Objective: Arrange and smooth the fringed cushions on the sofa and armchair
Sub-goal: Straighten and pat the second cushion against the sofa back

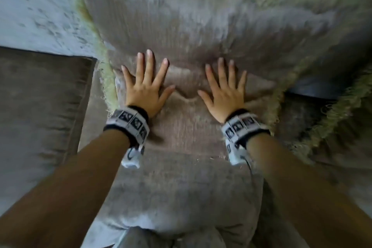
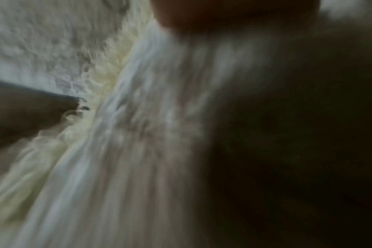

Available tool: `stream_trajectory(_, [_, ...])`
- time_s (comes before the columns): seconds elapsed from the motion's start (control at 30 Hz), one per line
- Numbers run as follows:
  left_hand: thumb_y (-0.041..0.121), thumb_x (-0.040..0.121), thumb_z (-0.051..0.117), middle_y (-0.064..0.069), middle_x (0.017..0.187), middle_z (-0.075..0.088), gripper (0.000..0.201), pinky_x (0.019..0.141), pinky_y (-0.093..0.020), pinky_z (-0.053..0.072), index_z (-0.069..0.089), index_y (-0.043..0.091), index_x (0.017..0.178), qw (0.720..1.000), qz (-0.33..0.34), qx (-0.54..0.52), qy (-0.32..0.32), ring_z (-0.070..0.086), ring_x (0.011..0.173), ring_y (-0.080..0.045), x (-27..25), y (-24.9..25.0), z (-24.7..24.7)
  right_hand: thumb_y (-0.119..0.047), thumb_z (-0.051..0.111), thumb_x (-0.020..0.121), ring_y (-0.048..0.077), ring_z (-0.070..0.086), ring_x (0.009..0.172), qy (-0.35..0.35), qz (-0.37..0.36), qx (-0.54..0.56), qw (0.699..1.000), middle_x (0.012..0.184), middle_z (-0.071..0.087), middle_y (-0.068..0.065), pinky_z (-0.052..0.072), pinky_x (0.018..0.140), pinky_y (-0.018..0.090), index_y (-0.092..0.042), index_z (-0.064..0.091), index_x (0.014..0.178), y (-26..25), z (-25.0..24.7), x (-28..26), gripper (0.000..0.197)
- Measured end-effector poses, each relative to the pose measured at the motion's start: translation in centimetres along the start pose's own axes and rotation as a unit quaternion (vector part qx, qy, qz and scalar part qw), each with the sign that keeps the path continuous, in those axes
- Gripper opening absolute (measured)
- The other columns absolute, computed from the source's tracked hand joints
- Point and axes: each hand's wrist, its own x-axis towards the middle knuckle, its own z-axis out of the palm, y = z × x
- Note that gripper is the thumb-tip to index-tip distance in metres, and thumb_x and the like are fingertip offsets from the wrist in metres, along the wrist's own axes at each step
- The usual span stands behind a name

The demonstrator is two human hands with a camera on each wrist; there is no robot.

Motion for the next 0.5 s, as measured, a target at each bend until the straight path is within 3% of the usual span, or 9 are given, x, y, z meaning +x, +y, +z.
stream_trajectory(0.03, [0.060, 0.091, 0.006, -0.019, 0.157, 0.002, 0.068, 0.106, -0.072, 0.009, 0.003, 0.025, 0.149, 0.999, -0.014, -0.003, -0.032, 0.002, 0.144, -0.038, 0.9, 0.0, 0.2, -0.061, 0.015, 0.090, 0.032, -0.004, 0.145, -0.035, 0.011, -0.005, 0.999, 0.158, -0.002, 0.007, 0.002, 0.110, 0.067, -0.029, -0.002, 0.148, 0.0, 0.4, 1.2, 0.069])
stream_trajectory(0.1, [0.058, 0.092, 0.013, -0.013, 0.158, -0.002, 0.066, 0.108, -0.068, 0.005, 0.002, 0.027, 0.149, 0.999, -0.005, -0.027, -0.030, -0.002, 0.145, -0.034, 1.1, -0.2, -0.4, -0.056, 0.025, 0.092, 0.030, -0.004, 0.145, -0.015, 0.009, 0.033, 0.999, 0.159, -0.002, 0.005, -0.003, 0.112, 0.059, -0.028, 0.004, 0.149, -0.1, -0.5, 0.9, 0.067])
stream_trajectory(0.23, [0.055, 0.094, 0.025, -0.017, 0.155, 0.016, 0.060, 0.115, -0.052, 0.007, 0.016, 0.027, 0.147, 0.991, 0.008, -0.106, 0.079, 0.015, 0.143, -0.030, -3.3, -1.3, -1.4, -0.042, 0.040, 0.094, 0.026, 0.021, 0.140, 0.176, -0.046, 0.155, 0.971, 0.151, 0.027, 0.012, 0.016, 0.113, 0.052, -0.016, 0.032, 0.141, 0.7, -2.8, -5.3, 0.054])
stream_trajectory(0.3, [0.053, 0.092, 0.037, -0.020, 0.154, 0.016, 0.066, 0.116, -0.045, 0.005, 0.017, 0.022, 0.147, 0.974, -0.074, -0.163, 0.139, 0.016, 0.142, -0.034, -3.5, -2.1, -2.0, -0.042, 0.054, 0.088, 0.029, 0.021, 0.139, 0.254, 0.049, 0.185, 0.948, 0.150, 0.023, 0.014, 0.018, 0.114, 0.049, -0.013, 0.030, 0.141, 2.2, -2.9, -5.8, 0.065])
stream_trajectory(0.37, [0.058, 0.088, 0.044, -0.020, 0.154, 0.014, 0.081, 0.117, -0.048, 0.011, 0.009, 0.018, 0.149, 0.919, -0.215, -0.301, 0.138, 0.017, 0.143, -0.034, -1.4, -3.5, -2.5, -0.044, 0.067, 0.079, 0.028, 0.018, 0.141, 0.239, 0.236, 0.323, 0.885, 0.153, 0.015, 0.017, 0.017, 0.117, 0.044, -0.013, 0.017, 0.147, 4.0, -3.2, -3.6, 0.090])
stream_trajectory(0.4, [0.066, 0.083, 0.046, -0.019, 0.154, 0.019, 0.091, 0.116, -0.050, 0.018, 0.003, 0.021, 0.150, 0.870, -0.272, -0.394, 0.120, 0.023, 0.141, -0.033, -0.2, -4.1, -2.9, -0.048, 0.069, 0.075, 0.026, 0.018, 0.142, 0.194, 0.320, 0.398, 0.837, 0.155, 0.012, 0.016, 0.018, 0.117, 0.044, -0.014, 0.008, 0.149, 5.0, -3.0, -2.2, 0.101])
stream_trajectory(0.43, [0.074, 0.076, 0.047, -0.018, 0.152, 0.025, 0.101, 0.115, -0.049, 0.024, 0.000, 0.023, 0.149, 0.816, -0.317, -0.474, 0.095, 0.029, 0.139, -0.031, 1.1, -4.5, -3.3, -0.054, 0.069, 0.071, 0.025, 0.021, 0.141, 0.146, 0.374, 0.446, 0.800, 0.156, 0.013, 0.012, 0.021, 0.117, 0.044, -0.017, 0.004, 0.149, 5.6, -2.8, -1.0, 0.108])
stream_trajectory(0.47, [0.078, 0.071, 0.047, -0.014, 0.152, 0.028, 0.106, 0.113, -0.046, 0.029, 0.002, 0.022, 0.149, 0.783, -0.343, -0.515, 0.066, 0.033, 0.137, -0.028, 2.1, -4.5, -3.8, -0.060, 0.068, 0.066, 0.025, 0.027, 0.140, 0.119, 0.396, 0.467, 0.782, 0.155, 0.018, 0.009, 0.024, 0.115, 0.044, -0.019, 0.006, 0.149, 6.0, -2.8, -0.2, 0.112])
stream_trajectory(0.5, [0.077, 0.072, 0.046, -0.012, 0.151, 0.031, 0.105, 0.113, -0.043, 0.029, 0.007, 0.018, 0.149, 0.780, -0.354, -0.515, 0.036, 0.034, 0.137, -0.026, 2.7, -4.2, -4.5, -0.062, 0.068, 0.062, 0.024, 0.033, 0.136, 0.118, 0.397, 0.484, 0.771, 0.152, 0.027, 0.007, 0.028, 0.114, 0.043, -0.018, 0.012, 0.148, 6.4, -2.7, 0.2, 0.112])
